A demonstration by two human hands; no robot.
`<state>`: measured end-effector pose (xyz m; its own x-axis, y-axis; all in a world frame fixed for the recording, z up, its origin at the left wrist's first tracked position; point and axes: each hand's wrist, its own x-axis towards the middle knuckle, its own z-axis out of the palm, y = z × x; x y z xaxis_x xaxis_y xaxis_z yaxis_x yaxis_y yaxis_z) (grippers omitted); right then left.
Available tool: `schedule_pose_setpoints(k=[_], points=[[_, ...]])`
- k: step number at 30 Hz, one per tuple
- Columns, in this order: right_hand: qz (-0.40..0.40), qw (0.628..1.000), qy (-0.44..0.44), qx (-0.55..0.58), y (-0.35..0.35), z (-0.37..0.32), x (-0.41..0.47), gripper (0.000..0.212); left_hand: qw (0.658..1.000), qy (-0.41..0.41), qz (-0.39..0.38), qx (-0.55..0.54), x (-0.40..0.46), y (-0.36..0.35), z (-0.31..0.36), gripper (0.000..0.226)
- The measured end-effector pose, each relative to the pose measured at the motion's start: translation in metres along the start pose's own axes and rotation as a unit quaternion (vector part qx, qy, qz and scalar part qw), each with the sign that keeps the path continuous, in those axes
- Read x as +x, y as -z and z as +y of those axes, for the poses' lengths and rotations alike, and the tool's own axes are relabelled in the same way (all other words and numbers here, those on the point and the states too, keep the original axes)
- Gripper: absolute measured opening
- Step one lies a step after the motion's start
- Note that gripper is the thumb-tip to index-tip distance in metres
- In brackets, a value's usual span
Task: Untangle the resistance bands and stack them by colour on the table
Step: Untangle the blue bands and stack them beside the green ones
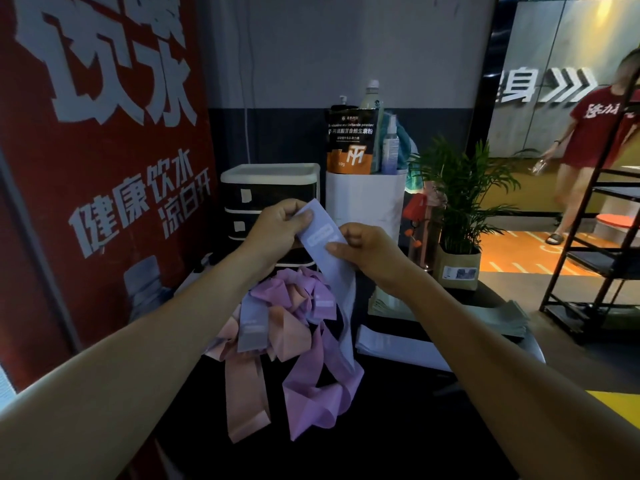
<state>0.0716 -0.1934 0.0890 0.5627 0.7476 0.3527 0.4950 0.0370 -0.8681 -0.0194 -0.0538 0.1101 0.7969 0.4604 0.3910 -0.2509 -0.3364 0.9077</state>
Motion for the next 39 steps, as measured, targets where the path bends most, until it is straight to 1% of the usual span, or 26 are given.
schedule_pose_setpoints(k=[3,6,8,11,12,14,16,19,21,22,24,26,27,29,30,31,32,35,37,39], points=[[-0.008,0.999,-0.017,-0.029,0.002,0.008,-0.005,0.025,0.999,-0.004,0.033,0.009,0.001,0.001,-0.003,0.021],[-0.016,0.998,-0.023,-0.056,0.006,0.013,-0.008,0.018,0.999,-0.006,0.043,0.02,-0.001,-0.001,-0.012,0.021],[-0.045,0.996,-0.044,-0.067,0.009,0.017,-0.013,0.016,0.998,-0.007,0.065,0.012,-0.001,-0.001,-0.015,0.02],[-0.114,0.985,-0.096,-0.09,0.019,0.031,-0.025,0.01,0.992,0.012,0.12,-0.019,0.004,0.005,-0.014,0.021],[-0.122,0.981,-0.105,-0.109,0.022,0.038,-0.029,0.014,0.991,0.018,0.134,-0.021,0.007,0.008,-0.015,0.021],[-0.114,0.976,-0.123,-0.138,0.031,0.048,-0.037,0.029,0.988,0.03,0.152,-0.023,0.009,0.009,-0.021,0.02],[-0.102,0.972,-0.138,-0.163,0.043,0.055,-0.045,0.036,0.985,0.049,0.166,-0.03,0.009,0.004,-0.03,0.021],[-0.1,0.956,-0.178,-0.209,0.06,0.061,-0.061,0.029,0.977,0.073,0.194,-0.048,0.011,-0.006,-0.043,0.016],[-0.098,0.943,-0.211,-0.239,0.073,0.069,-0.074,0.031,0.97,0.092,0.214,-0.069,0.013,-0.012,-0.05,0.01],[-0.093,0.935,-0.227,-0.254,0.08,0.075,-0.081,0.032,0.967,0.103,0.221,-0.078,0.014,-0.015,-0.054,0.012],[-0.069,0.933,-0.257,-0.242,0.094,0.084,-0.095,0.023,0.961,0.127,0.227,-0.091,0.013,-0.024,-0.064,0.014],[-0.012,0.946,-0.282,-0.162,0.107,0.092,-0.108,0.01,0.957,0.148,0.225,-0.106,0.009,-0.038,-0.074,0.012],[0.027,0.949,-0.296,-0.105,0.113,0.094,-0.114,0.007,0.955,0.159,0.224,-0.109,0.007,-0.046,-0.078,0.012],[0.1,0.938,-0.331,0.021,0.123,0.097,-0.125,0.006,0.951,0.18,0.224,-0.112,0.005,-0.06,-0.09,0.016],[0.133,0.928,-0.341,0.071,0.128,0.099,-0.131,0.008,0.952,0.186,0.219,-0.11,0.004,-0.066,-0.095,0.017],[0.164,0.919,-0.344,0.097,0.133,0.102,-0.135,0.012,0.953,0.192,0.213,-0.098,0.004,-0.073,-0.101,0.016],[0.196,0.911,-0.349,0.1,0.138,0.107,-0.14,0.015,0.955,0.199,0.206,-0.08,0.004,-0.081,-0.109,0.013],[0.255,0.895,-0.363,0.043,0.148,0.122,-0.146,0.022,0.958,0.211,0.193,-0.02,-0.001,-0.1,-0.127,0.009],[0.28,0.886,-0.369,0.008,0.158,0.136,-0.15,0.02,0.964,0.206,0.164,0.046,-0.007,-0.114,-0.134,0.011],[0.291,0.882,-0.367,-0.05,0.166,0.147,-0.153,0.013,0.967,0.188,0.139,0.102,-0.012,-0.125,-0.14,0.01]])
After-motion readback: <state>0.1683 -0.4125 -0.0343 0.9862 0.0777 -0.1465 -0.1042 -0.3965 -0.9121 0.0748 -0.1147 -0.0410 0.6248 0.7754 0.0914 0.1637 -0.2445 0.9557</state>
